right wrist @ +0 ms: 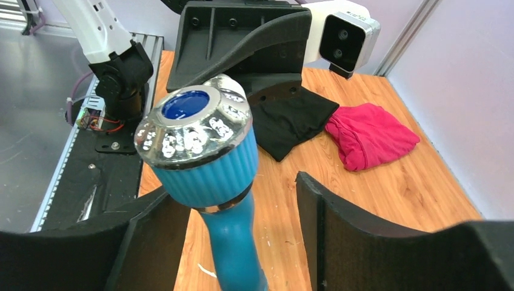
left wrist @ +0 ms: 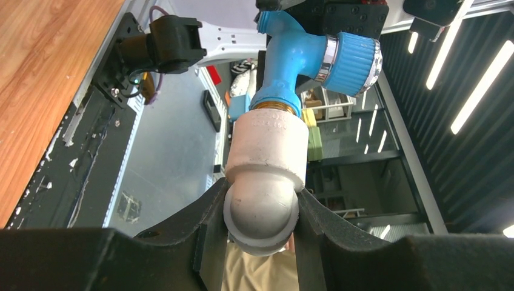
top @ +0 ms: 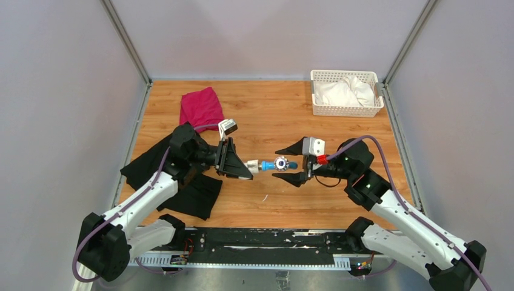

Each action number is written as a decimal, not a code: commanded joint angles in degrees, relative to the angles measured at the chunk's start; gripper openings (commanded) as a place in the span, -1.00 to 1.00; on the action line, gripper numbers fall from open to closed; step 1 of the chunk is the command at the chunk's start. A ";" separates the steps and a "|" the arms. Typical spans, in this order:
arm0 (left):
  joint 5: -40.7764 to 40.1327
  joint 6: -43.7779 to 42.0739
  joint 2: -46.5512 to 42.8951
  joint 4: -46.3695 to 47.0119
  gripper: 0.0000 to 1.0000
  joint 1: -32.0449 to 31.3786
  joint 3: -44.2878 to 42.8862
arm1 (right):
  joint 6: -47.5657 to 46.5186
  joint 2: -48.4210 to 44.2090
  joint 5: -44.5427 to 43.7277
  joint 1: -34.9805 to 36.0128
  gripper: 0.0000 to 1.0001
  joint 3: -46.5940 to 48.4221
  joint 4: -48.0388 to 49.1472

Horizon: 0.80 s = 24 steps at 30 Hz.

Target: Install the water faucets

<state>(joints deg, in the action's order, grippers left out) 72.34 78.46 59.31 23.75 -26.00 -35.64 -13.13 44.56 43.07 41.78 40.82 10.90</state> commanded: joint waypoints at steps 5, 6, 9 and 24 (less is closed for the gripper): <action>2.37 0.34 -1.59 1.30 -1.00 0.18 -0.23 | -0.90 0.79 0.79 0.86 0.12 2.31 3.08; 2.37 0.34 -1.62 1.30 -1.00 0.23 -0.15 | -0.81 0.81 1.10 0.86 0.12 2.40 3.14; 2.37 0.29 -1.81 1.30 -1.00 0.19 -0.14 | -0.68 0.88 2.06 0.91 0.07 2.47 3.32; 1.43 -0.01 -1.42 1.34 -1.00 0.21 -0.53 | 1.54 3.11 6.54 1.13 -0.39 3.86 3.99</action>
<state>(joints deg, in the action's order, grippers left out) 72.84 79.02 58.54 23.77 -25.85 -35.64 -12.84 46.87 48.31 42.02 42.37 12.91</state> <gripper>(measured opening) 0.428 0.388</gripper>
